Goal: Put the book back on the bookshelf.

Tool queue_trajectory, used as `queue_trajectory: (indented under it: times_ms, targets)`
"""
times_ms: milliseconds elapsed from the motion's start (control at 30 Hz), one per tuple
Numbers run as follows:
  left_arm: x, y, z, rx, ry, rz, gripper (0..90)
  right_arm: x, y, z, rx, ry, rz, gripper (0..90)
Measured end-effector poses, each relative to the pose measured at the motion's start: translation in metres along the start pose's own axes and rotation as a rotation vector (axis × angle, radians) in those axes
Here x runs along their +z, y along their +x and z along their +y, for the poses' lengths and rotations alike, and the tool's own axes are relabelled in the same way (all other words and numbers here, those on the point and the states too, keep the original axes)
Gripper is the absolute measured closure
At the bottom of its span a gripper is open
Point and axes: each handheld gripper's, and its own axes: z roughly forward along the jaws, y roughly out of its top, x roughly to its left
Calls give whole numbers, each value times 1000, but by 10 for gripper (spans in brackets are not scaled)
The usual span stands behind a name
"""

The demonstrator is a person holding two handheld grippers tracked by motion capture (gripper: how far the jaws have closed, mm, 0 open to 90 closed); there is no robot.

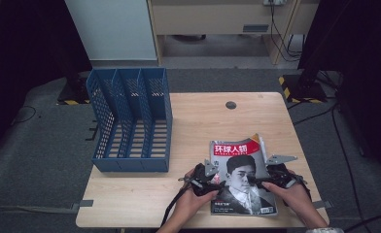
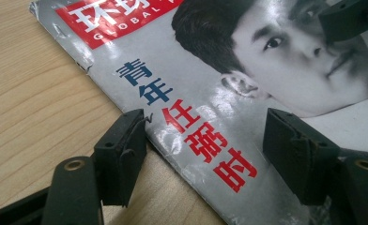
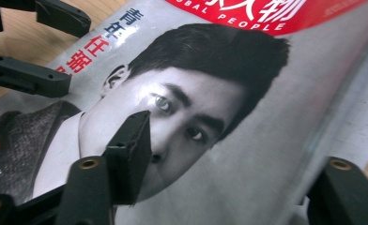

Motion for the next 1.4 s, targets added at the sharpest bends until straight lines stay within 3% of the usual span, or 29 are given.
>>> queue_trajectory:
  times_ms: [167, 233, 367, 500, 600, 700, 833, 1033, 1133, 1233, 1333, 1400]
  targets:
    - [0, 0, 0, 4, 1, 0, 302, 3, 0, 1, 8, 8, -30, 474]
    - [0, 0, 0, 3, 0, -1, 302, 3, 0, 2, 18, 6, -42, 576]
    - [0, 0, 0, 2, -1, -2, 302, -3, -2, 3, 20, -40, -41, 744]
    - [0, -1, -1, 11, -1, -17, 254, -6, 0, 5, 12, -69, -42, 822]
    - [2, -3, -1, 15, 2, -36, 172, -8, 3, 7, -4, -100, -49, 853]
    - [0, 1, 0, -33, -15, -62, 162, -13, 8, 10, -39, -134, -41, 876]
    - [-3, 8, 0, -60, -28, -43, 160, -19, 14, 14, -80, -167, -33, 878]
    - [-3, 13, -1, -96, -29, -55, 140, -31, 16, 15, -67, -238, 24, 879]
    - [-4, 15, -1, -123, -43, -89, 137, -38, 17, 16, -45, -272, 50, 878]
    - [-1, 15, -1, -146, -37, -164, 155, -39, 15, 15, -22, -299, 82, 879]
    - [1, 12, -1, -115, -44, -183, 159, -36, 13, 13, -11, -304, 102, 878]
    - [2, 13, -1, -118, -47, -194, 139, -33, 15, 12, -17, -294, 99, 877]
